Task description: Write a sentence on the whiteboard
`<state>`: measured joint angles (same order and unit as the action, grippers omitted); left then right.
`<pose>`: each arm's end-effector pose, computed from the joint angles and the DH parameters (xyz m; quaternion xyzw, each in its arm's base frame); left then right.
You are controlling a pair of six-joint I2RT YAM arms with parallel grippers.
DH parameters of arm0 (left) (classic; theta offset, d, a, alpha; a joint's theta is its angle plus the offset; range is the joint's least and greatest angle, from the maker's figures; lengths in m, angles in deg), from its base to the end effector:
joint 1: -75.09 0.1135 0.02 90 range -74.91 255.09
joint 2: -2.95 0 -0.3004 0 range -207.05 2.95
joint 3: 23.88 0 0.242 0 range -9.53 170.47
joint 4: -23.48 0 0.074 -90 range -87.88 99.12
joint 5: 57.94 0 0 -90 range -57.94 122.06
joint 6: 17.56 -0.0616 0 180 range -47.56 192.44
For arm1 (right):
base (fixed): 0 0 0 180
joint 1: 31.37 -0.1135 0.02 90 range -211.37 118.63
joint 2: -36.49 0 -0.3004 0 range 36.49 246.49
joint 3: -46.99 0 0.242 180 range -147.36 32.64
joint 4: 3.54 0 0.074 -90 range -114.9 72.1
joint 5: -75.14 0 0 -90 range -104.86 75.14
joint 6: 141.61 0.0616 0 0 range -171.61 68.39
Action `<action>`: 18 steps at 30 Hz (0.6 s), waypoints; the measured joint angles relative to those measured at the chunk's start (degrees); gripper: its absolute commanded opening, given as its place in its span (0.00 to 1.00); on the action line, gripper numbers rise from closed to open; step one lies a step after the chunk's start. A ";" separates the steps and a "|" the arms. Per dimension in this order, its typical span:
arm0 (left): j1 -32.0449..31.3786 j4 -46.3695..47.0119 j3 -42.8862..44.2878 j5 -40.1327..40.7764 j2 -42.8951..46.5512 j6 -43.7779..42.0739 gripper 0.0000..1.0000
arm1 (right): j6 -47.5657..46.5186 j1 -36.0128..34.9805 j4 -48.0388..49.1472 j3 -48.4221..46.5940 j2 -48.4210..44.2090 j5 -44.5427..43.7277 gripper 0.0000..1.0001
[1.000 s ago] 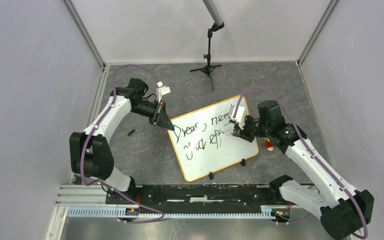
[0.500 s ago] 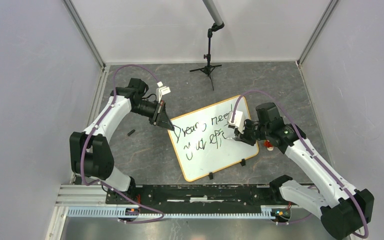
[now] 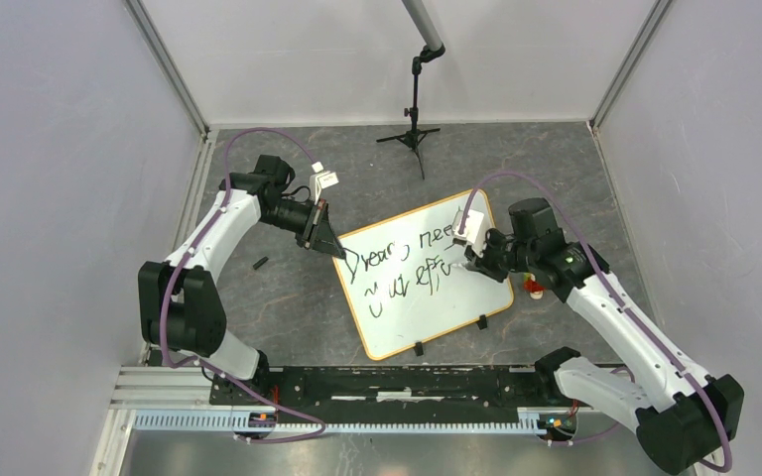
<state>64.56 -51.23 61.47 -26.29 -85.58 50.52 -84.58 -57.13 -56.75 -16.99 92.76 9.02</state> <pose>0.2620 -0.1020 0.2964 0.2920 0.8193 -0.4732 0.1398 0.1552 0.1026 0.3028 -0.5123 0.7508 0.1678 0.3818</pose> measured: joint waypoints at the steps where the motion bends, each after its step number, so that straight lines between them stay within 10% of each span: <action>1: 0.02 -0.02 0.00 0.00 0.00 0.00 0.02 | 0.20 0.00 0.28 -0.17 0.15 0.02 0.00; 18: 0.02 -0.37 0.20 -0.02 -0.09 -0.02 0.02 | 0.26 -0.48 1.11 -0.79 0.28 1.90 0.00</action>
<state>64.59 -51.61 61.67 -26.31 -85.67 50.50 -84.32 -57.61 -55.63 -17.78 93.05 10.92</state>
